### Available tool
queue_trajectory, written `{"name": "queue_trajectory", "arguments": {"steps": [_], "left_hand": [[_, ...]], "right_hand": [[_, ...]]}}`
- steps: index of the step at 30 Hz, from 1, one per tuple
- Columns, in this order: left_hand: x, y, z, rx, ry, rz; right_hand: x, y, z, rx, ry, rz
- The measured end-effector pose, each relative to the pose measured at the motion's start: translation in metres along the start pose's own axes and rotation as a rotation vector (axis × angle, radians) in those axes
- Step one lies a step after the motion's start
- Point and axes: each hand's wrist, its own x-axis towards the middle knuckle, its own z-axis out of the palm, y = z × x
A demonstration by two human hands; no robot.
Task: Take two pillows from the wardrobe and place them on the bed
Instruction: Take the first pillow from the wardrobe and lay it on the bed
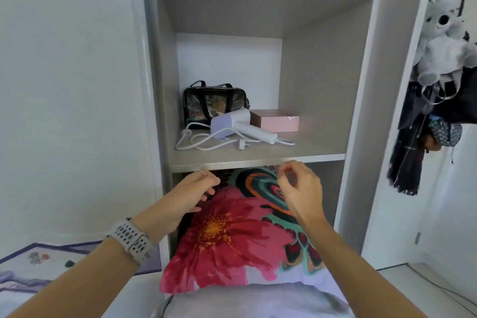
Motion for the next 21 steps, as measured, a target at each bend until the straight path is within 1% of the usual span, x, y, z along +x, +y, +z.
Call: {"name": "queue_trajectory", "arguments": {"steps": [2, 4, 10, 13, 18, 21], "left_hand": [[0.014, 0.001, 0.022, 0.000, 0.007, -0.047], [0.029, 0.001, 0.039, -0.007, 0.024, -0.058], [0.067, -0.006, 0.074, 0.059, 0.118, -0.082], [0.082, -0.018, 0.083, 0.090, 0.154, -0.095], [0.098, -0.034, 0.093, 0.164, 0.190, -0.144], [0.102, -0.037, 0.097, 0.260, 0.219, -0.201]], "right_hand": [[0.004, 0.025, -0.012, -0.012, -0.029, 0.047], [0.010, 0.044, -0.021, -0.024, -0.094, 0.083], [0.032, 0.086, -0.030, -0.112, -0.408, 0.151], [0.040, 0.108, -0.027, -0.067, -0.562, 0.226], [0.051, 0.144, -0.022, 0.003, -0.659, 0.311], [0.057, 0.159, -0.014, 0.118, -0.694, 0.393]]}}
